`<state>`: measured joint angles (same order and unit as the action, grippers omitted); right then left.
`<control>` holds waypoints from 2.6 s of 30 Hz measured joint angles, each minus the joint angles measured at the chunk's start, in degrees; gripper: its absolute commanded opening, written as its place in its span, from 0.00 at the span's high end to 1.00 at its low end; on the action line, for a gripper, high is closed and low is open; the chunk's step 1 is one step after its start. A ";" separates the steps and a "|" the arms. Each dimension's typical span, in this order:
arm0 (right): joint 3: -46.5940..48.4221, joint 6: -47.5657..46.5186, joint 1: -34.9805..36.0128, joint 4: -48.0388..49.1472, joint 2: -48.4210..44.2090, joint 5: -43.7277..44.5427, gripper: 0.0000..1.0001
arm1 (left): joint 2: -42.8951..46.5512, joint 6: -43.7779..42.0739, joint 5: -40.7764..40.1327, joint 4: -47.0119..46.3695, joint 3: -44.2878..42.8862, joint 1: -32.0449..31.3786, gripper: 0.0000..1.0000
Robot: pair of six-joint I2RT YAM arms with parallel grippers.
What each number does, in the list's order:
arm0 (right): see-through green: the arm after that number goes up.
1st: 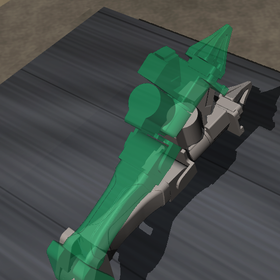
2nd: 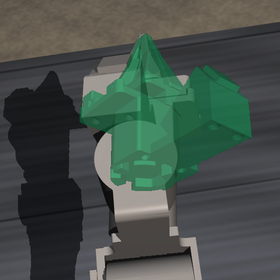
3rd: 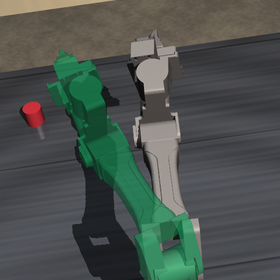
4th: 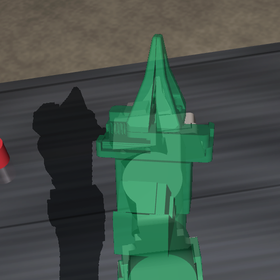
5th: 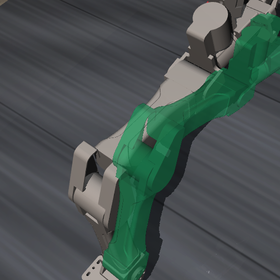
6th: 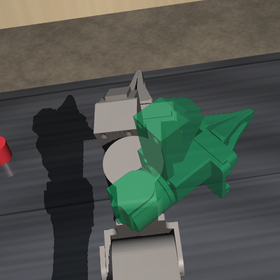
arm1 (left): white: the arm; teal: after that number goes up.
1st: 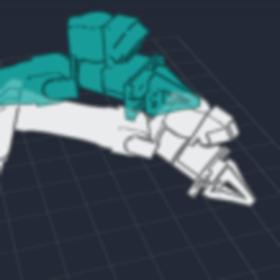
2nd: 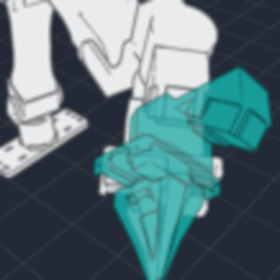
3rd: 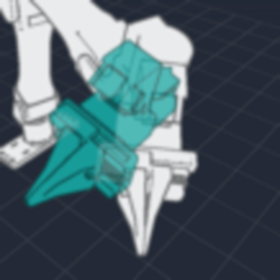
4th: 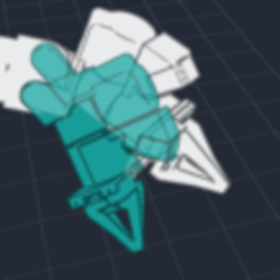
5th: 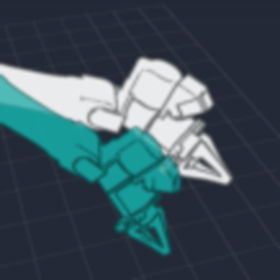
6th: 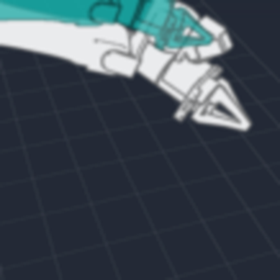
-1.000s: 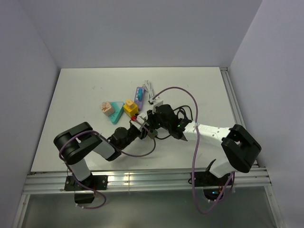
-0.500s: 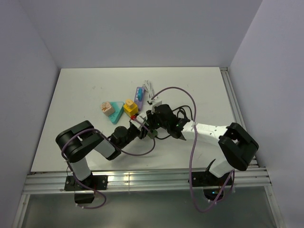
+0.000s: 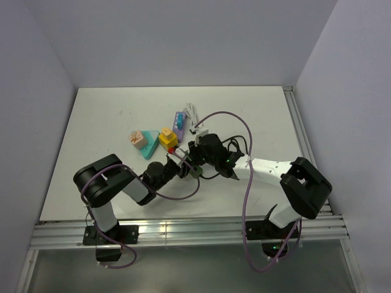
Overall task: Insert the plug
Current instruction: Insert the plug into the socket.
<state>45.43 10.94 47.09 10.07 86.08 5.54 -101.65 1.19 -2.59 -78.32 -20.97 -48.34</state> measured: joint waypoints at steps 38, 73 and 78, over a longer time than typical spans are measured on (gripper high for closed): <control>0.02 0.13 0.07 0.70 1.16 -0.74 1.00 | -1.77 2.08 0.46 -2.64 0.87 0.59 1.00; 5.88 5.53 3.19 -4.04 -4.96 1.05 1.00 | -4.87 2.99 0.42 -6.78 1.88 0.87 1.00; 4.33 6.27 3.19 -3.67 -4.96 1.70 1.00 | -5.11 2.99 0.42 -7.17 2.10 0.87 1.00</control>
<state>49.76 17.21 50.28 6.39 81.12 7.25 -106.76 4.19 -2.17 -85.49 -18.87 -47.46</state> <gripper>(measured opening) 0.007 0.466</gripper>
